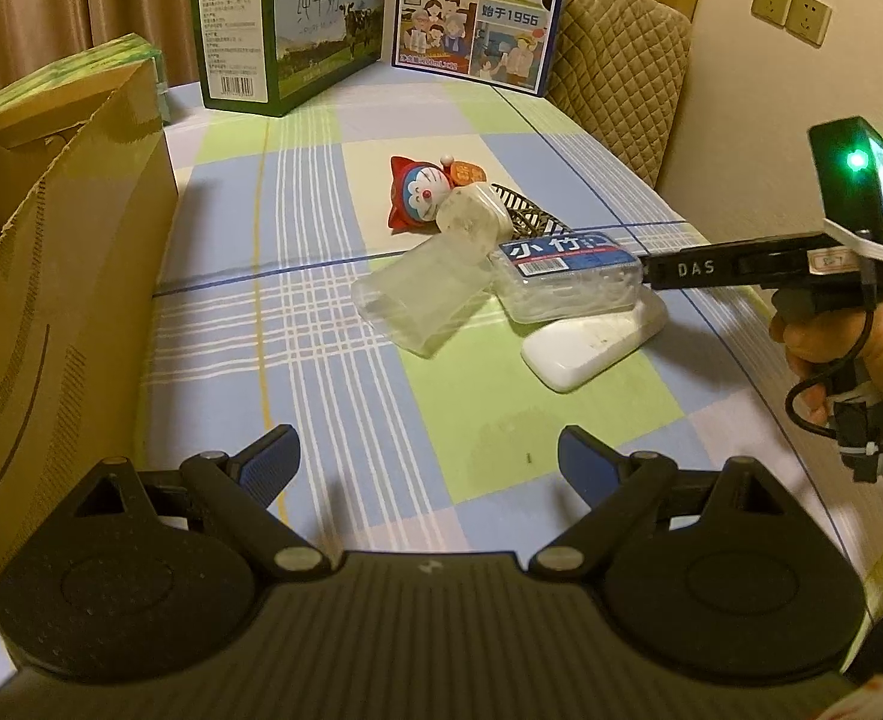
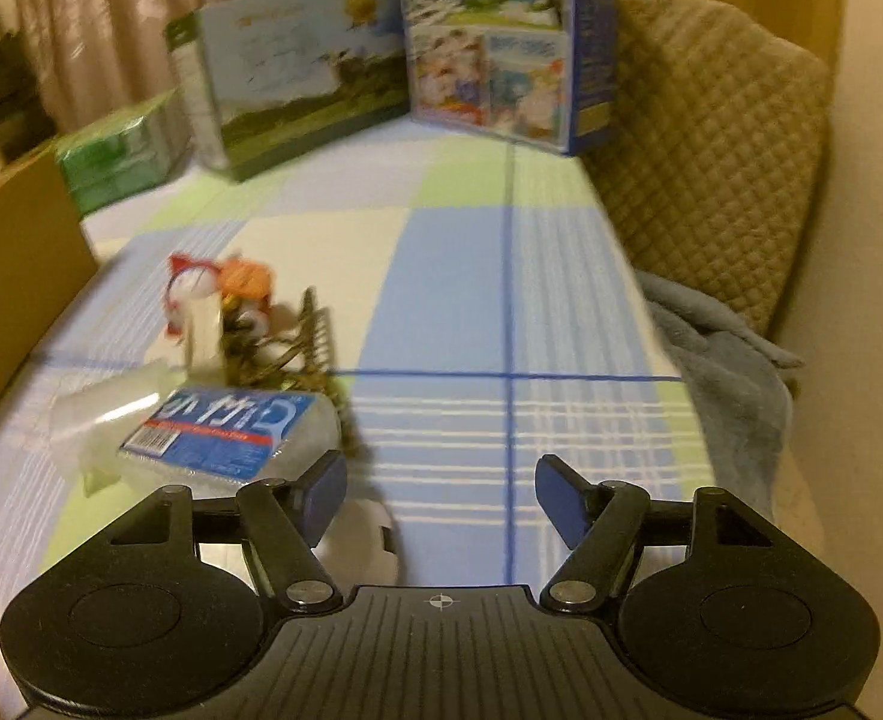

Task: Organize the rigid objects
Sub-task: 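Close the right tool on the white rectangular power bank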

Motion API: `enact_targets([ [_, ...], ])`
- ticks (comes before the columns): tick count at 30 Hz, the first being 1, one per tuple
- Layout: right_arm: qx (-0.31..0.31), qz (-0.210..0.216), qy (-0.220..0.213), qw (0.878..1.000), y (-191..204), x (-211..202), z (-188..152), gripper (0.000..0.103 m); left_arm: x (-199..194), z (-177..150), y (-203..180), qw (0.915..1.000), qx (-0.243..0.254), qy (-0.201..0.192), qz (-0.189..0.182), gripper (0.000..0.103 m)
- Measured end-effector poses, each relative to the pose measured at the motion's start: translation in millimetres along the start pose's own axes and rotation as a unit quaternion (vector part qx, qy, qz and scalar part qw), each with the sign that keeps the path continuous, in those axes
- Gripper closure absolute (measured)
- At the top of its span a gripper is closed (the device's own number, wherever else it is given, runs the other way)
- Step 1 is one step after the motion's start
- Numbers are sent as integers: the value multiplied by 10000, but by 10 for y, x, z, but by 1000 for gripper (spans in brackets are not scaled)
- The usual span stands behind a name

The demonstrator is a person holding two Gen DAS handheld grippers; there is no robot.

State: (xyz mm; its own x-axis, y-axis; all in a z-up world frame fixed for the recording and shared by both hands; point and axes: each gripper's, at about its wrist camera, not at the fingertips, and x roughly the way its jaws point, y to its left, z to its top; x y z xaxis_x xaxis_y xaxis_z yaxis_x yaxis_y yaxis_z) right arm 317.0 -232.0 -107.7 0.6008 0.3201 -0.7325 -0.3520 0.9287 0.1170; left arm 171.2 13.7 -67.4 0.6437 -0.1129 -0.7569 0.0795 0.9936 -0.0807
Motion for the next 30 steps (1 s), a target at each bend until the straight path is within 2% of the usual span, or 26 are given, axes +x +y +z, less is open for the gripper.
enact_targets([
  [5, -500, 85, 502, 9975, 183, -92, -55, 38, -38, -29, 19, 10000, -52, -26, 1, 12],
  [10, -1050, 548, 890, 9890, 471, -278, -322, 40, -101, -59, 26, 10000, -77, -48, 20, 12],
  [13, -1027, 742, 804, 9887, 553, -431, -454, 40, -159, -63, 39, 9999, -76, -85, 23, 12],
  [16, -678, 1250, 606, 9880, 558, -577, -496, 40, -208, -62, 49, 9999, -58, -140, 47, 12],
  [18, -540, 1418, 591, 9866, 616, -603, -517, 40, -217, -63, 62, 9998, -76, -153, 80, 12],
  [24, -183, 1432, 810, 9862, 905, -513, -522, 39, -260, -56, 83, 9997, -111, -201, 90, 12],
  [28, -352, 1170, 599, 9907, 1070, -445, -524, 39, -295, -49, 101, 9996, -95, -242, 96, 12],
  [30, -710, 1003, 491, 9912, 1182, -410, -563, 39, -311, -41, 113, 9996, -81, -260, 116, 12],
])
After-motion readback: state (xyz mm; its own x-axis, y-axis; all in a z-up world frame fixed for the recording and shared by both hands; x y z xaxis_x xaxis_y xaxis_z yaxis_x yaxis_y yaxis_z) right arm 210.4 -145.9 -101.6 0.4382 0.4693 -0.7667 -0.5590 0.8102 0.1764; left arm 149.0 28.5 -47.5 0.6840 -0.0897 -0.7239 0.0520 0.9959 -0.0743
